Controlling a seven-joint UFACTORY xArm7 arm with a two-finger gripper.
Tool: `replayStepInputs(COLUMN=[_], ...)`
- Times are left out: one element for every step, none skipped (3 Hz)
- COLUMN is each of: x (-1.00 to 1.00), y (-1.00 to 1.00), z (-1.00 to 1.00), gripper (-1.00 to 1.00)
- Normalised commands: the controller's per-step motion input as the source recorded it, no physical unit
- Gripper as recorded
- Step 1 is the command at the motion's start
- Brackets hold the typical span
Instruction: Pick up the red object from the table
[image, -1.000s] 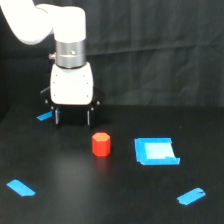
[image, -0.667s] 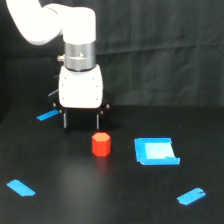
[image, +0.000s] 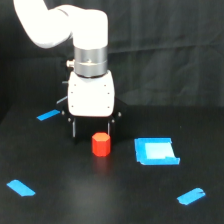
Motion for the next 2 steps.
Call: replayStepInputs(x=[0.07, 0.12], y=[-0.55, -0.72], z=[0.08, -0.34], gripper=[0.84, 0.51])
